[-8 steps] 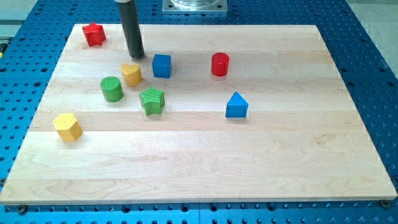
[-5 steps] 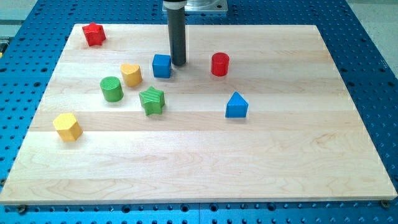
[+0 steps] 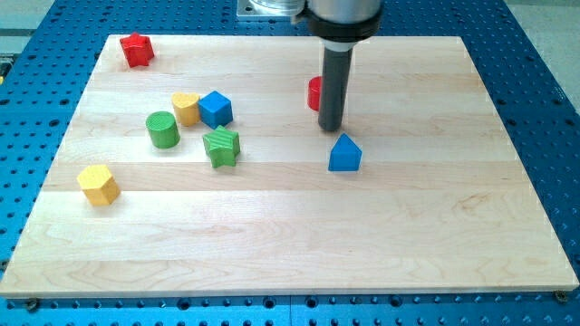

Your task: Move the red circle into the red star

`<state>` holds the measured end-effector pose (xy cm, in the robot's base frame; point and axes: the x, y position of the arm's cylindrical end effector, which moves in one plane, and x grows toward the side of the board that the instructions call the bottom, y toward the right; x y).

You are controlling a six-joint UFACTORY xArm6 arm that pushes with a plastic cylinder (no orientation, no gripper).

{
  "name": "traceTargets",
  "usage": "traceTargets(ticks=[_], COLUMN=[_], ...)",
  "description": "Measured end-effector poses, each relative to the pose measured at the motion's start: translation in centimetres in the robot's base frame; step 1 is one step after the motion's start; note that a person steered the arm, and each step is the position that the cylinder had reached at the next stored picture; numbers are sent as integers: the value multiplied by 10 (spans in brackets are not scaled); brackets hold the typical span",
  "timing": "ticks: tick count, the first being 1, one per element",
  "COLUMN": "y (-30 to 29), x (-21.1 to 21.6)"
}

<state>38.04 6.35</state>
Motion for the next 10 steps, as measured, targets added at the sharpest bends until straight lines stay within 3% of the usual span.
traceTargets(ticks=[2, 3, 6, 8, 9, 10], y=[-11, 26, -126, -179, -236, -249], x=[-46, -63, -110, -70, -88, -98])
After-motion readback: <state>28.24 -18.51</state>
